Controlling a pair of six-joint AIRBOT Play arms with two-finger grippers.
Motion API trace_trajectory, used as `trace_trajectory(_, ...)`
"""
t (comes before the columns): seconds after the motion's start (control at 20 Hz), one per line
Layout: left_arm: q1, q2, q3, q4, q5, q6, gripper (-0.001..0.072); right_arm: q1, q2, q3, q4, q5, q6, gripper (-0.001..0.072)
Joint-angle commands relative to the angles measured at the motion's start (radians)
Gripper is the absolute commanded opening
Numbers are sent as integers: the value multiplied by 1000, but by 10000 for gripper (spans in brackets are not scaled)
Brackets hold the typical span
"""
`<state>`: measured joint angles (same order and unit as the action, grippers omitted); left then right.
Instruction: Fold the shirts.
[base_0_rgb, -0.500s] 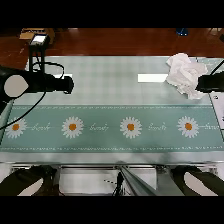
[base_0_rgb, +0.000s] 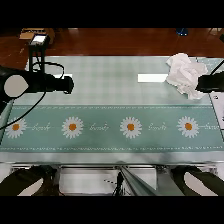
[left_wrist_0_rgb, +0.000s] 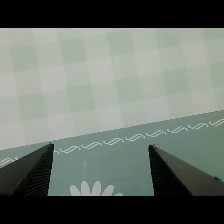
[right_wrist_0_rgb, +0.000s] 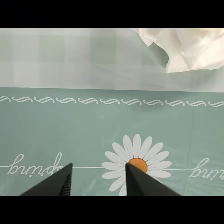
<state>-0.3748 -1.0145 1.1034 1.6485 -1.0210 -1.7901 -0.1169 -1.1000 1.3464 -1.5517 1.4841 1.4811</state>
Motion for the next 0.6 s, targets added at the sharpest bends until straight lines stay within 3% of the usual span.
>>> trace_trajectory(0.0, 1, 1, 0, 0, 0, 0, 719, 0, 1, 0, 0, 0, 0, 419)
trace_trajectory(0.25, 0, 1, 0, 0, 0, 0, 719, 0, 1, 0, 2, -18, 2, 419)
trace_trajectory(0.55, 0, -22, 0, 0, 76, 0, 719, 0, 1, 0, 32, -317, 9, 418)
